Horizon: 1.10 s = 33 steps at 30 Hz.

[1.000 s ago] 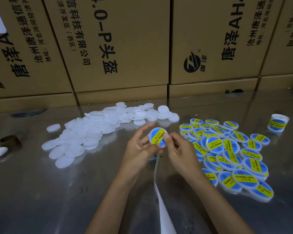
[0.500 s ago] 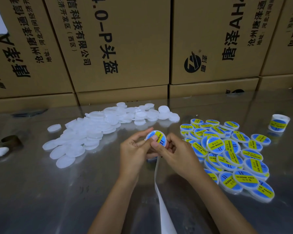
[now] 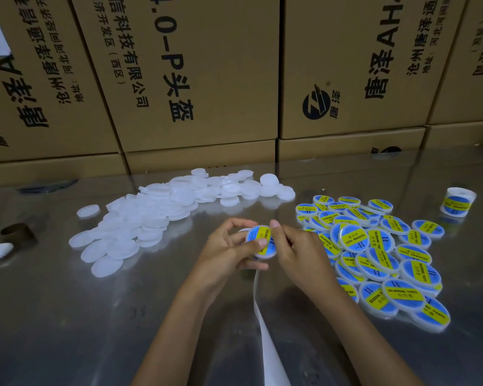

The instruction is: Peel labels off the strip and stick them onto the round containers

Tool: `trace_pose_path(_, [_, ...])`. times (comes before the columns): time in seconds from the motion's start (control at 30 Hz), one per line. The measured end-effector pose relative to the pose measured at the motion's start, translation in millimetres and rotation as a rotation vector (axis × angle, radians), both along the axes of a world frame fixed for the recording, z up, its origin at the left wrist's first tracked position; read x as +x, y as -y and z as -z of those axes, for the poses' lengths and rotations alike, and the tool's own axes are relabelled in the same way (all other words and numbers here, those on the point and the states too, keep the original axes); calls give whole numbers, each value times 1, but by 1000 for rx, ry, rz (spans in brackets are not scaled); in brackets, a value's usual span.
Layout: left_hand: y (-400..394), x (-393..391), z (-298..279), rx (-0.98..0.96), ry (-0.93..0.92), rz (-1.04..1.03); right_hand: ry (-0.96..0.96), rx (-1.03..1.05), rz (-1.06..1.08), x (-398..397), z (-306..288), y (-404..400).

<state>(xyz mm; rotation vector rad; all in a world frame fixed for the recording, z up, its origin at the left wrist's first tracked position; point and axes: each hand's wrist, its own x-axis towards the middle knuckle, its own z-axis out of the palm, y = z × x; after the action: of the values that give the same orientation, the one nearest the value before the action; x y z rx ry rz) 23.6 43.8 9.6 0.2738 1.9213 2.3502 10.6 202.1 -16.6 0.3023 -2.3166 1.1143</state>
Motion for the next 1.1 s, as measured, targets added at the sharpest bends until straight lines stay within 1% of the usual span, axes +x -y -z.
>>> trace_pose_path(0.07, [2, 0, 0, -42, -18, 62, 9, -4, -1, 0, 1, 1])
trace_pose_path(0.1, [2, 0, 0, -70, -34, 50, 11, -15, -19, 0, 0, 1])
trace_pose_path(0.17, [2, 0, -1, -96, -53, -41, 24, -85, -85, 2, -1, 3])
trace_pose_path(0.23, [1, 0, -1, -73, -49, -151, 52, -151, -159, 4, -3, 6])
trace_pose_path(0.33, [0, 0, 0, -21, -60, -269, 124, -102, -235, 8, -2, 12])
trace_pose_path(0.43, [-3, 0, 1, 0, -54, -319, 159, -75, -241, 10, 1, 13])
trace_pose_path(0.5, [-4, 0, 0, -21, -51, -302, 120, -45, -180, 8, 2, 11])
trace_pose_path(0.63, [-5, 0, -1, -98, -81, -197, 64, 17, -53, 1, 3, 5])
trace_pose_path(0.8, [-8, 5, -3, -140, -101, -25, 25, -55, 15, -4, 3, -1])
trace_pose_path(0.9, [-9, 5, -2, -184, -119, 4, 23, -67, 53, -3, 4, 1])
trace_pose_path(0.97, [-10, 4, -2, -210, -125, -46, 23, -61, 49, -2, 4, 4])
trace_pose_path(1.1, [-9, 0, 1, -177, -111, -290, 82, -215, -107, 4, 1, 14])
